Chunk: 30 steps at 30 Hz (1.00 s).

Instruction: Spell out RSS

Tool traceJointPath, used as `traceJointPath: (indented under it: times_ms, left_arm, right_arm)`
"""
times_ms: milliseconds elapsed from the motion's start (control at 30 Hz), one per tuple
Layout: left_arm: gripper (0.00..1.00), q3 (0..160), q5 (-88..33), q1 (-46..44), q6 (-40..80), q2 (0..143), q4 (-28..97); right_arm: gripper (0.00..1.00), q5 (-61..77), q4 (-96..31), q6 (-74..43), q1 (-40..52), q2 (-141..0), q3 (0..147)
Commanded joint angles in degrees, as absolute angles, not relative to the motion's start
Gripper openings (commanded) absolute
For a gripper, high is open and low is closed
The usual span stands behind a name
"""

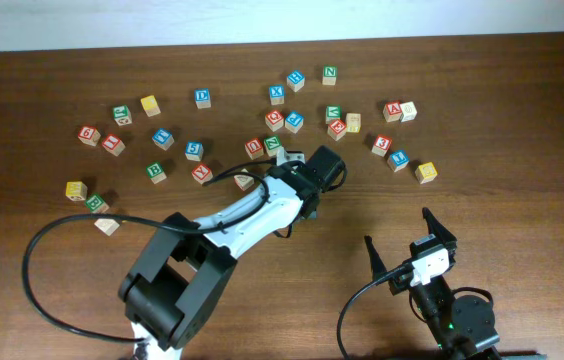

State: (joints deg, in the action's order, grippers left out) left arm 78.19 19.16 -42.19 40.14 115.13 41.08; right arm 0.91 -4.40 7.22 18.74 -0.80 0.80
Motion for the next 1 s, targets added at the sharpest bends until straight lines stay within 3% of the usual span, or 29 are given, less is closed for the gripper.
traceJointPath:
  times_ms: [0,133,300,467,600,633,667,700,867,900,967]
  left_arm:
    - [0.00,79.66,20.80,-42.11,36.75,105.08,41.85]
    - [0.00,79.66,20.80,-41.95,24.10,92.66,45.78]
    - [0.00,78.91,18.11,-37.15,21.71,84.16,57.25]
    - [0.00,65.78,10.94,-33.61,14.37,69.89,53.60]
    - [0.00,59.02,-1.89,-30.55,5.32,59.66,53.36]
    - [0.34,58.89,-1.96,-30.46,5.28,57.89,54.39]
    - [0.82,58.89,-1.98,-30.46,5.28,56.82,54.85]
    - [1.00,58.89,-2.00,-30.46,5.28,56.01,55.18]
    - [0.99,58.89,-1.96,-30.48,5.28,55.37,56.05]
    - [0.99,58.89,-1.98,-30.48,5.28,55.37,56.07]
    - [0.99,58.89,-1.98,-30.48,5.28,55.37,56.07]
  right_arm:
    - [0.98,0.21,-4.49,6.37,18.79,-0.36,0.32]
    - [0.98,0.21,-4.49,6.37,18.79,-0.36,0.32]
    - [0.98,0.21,-4.47,6.37,18.79,-0.36,0.32]
    - [0.98,0.21,-4.47,6.37,18.79,-0.36,0.32]
    - [0.98,0.21,-4.49,6.39,18.79,-0.36,0.32]
    - [0.98,0.21,-4.49,6.37,18.79,-0.36,0.32]
    - [0.98,0.21,-4.47,6.37,18.79,-0.36,0.32]
    - [0.98,0.21,-4.49,6.37,18.79,-0.36,0.32]
    - [0.98,4.29,-4.01,3.55,18.79,-0.36,0.32]
    - [0.98,6.85,-3.77,-2.20,18.79,-0.36,0.32]
    - [0.98,14.11,-3.46,-25.39,18.79,-0.40,0.32]
